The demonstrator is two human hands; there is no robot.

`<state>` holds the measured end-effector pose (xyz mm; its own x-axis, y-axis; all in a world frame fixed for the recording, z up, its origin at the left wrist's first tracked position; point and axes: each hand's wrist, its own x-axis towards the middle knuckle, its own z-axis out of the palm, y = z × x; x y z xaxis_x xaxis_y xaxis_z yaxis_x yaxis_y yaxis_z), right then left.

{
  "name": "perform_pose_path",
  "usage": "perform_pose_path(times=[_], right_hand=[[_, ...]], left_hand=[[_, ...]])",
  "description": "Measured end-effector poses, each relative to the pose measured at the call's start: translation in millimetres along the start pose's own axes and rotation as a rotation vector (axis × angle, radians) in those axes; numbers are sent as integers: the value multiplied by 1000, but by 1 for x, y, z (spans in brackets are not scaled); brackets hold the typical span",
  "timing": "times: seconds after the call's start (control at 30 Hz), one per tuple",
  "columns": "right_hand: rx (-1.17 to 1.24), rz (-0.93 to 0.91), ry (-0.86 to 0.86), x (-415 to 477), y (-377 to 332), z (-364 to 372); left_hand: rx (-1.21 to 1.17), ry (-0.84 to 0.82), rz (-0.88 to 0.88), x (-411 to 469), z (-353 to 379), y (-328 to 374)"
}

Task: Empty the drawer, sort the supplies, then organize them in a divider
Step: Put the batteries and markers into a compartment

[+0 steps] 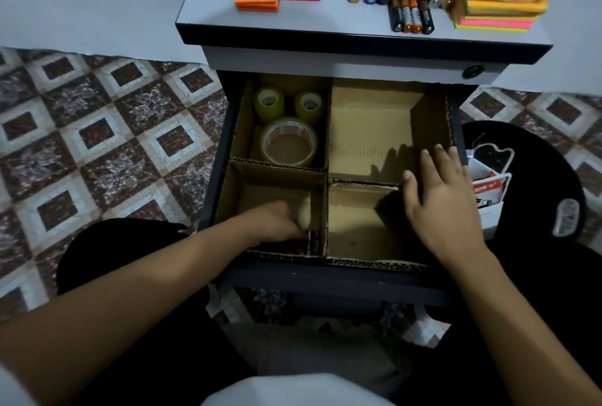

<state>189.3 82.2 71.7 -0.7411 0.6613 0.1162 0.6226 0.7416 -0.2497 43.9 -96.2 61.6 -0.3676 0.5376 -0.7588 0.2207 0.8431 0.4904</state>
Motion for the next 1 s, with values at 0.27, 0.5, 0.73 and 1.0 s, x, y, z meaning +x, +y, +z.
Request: perform_pose_path(times=[0.27,0.5,0.73,1.0], right_hand=[[-3,-11,14,-1,0,0],[28,-32,47,0,2,1],[169,-55,77,12,3,-21],[234,-130,152,44,-17,-72]], left_hand=[[45,-2,-2,0,-1,-1],[112,56,110,-9,-8,-1],[258,115,240,-55,-50,27],[71,573,500,-81,-100,91]])
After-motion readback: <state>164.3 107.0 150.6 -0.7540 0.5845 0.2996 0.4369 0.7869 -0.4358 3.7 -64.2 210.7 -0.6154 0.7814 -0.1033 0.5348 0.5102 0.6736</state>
